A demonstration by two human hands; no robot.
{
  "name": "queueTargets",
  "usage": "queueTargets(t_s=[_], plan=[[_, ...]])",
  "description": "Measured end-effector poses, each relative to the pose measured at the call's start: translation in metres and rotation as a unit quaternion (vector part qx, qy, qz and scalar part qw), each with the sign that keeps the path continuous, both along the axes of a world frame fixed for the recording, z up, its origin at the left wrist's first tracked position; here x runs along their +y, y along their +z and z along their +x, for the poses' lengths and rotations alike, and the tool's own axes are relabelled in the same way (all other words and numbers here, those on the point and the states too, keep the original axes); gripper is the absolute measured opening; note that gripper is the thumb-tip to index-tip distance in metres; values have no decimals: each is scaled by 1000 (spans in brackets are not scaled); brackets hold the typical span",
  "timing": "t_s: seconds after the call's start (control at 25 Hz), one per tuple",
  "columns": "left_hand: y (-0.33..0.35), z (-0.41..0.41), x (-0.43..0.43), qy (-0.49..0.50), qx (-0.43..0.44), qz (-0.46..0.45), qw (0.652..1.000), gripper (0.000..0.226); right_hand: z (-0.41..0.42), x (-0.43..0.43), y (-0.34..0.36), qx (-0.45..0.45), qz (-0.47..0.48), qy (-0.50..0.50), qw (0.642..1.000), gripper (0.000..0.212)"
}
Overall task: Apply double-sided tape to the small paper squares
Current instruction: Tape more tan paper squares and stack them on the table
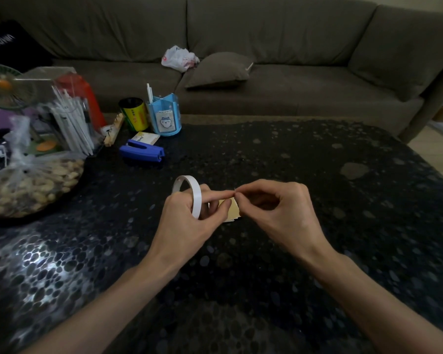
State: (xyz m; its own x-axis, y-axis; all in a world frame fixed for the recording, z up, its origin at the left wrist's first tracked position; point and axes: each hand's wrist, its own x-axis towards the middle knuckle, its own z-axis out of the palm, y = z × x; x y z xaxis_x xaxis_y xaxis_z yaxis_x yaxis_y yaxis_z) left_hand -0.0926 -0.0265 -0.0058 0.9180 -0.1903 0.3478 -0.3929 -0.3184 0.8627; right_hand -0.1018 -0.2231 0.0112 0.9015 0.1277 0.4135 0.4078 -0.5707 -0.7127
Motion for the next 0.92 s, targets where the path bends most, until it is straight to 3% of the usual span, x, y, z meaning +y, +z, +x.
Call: queueTargets(t_s=[0.92], plan=[[2, 0, 1, -8, 49, -71, 996, 21, 2, 1, 0, 37, 72, 12, 997, 12]])
